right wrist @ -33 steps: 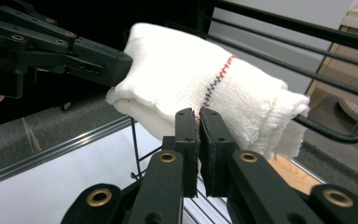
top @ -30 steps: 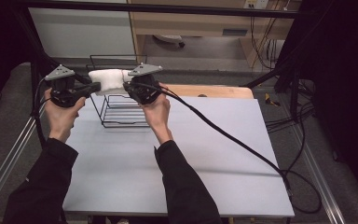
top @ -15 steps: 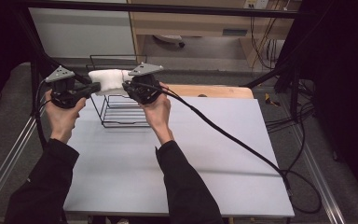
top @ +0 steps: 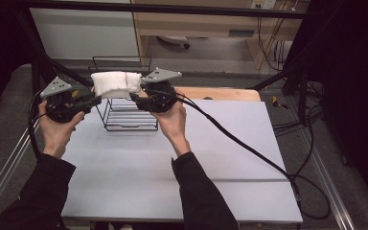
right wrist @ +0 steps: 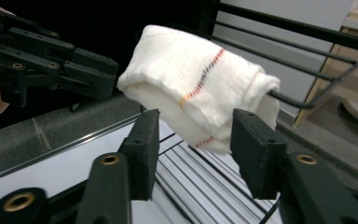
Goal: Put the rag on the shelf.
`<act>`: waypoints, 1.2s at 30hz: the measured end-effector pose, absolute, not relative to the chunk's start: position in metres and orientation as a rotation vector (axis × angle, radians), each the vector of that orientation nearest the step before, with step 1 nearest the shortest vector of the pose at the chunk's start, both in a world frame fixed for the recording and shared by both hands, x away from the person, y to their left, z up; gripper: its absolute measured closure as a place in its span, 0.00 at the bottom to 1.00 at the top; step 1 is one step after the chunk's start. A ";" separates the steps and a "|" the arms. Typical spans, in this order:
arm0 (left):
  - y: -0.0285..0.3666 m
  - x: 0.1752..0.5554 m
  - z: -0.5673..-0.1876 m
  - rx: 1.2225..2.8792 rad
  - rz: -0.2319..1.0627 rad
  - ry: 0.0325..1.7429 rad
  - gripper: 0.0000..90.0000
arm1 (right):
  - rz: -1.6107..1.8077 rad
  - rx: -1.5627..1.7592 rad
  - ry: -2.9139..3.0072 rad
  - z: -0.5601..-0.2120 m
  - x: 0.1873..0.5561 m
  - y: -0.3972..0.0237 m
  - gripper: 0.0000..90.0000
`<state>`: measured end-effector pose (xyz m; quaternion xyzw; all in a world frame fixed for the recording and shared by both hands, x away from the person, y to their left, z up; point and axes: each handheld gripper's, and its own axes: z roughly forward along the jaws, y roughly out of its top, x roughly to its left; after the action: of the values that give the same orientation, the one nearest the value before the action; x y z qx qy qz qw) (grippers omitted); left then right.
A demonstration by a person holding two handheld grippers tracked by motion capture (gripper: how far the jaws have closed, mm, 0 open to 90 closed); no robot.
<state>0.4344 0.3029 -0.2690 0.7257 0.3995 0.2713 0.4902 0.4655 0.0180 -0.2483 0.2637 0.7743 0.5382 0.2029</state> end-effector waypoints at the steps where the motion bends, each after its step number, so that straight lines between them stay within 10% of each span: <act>1: 0.303 0.433 -0.271 1.768 0.658 0.967 0.69 | 1.508 0.743 2.164 -0.249 0.465 0.016 0.51; 21: 0.290 0.404 -0.340 1.860 0.538 0.967 0.29 | 1.519 0.878 2.220 -0.296 0.442 -0.070 0.07; 36: 0.281 0.394 -0.391 1.911 0.448 0.979 0.06 | 1.465 0.968 2.269 -0.357 0.416 -0.147 0.01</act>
<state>0.3937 0.2814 -0.3907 0.7751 0.3970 0.1816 0.4567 0.4162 -0.1470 -0.3569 0.3344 0.7835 0.5059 0.1359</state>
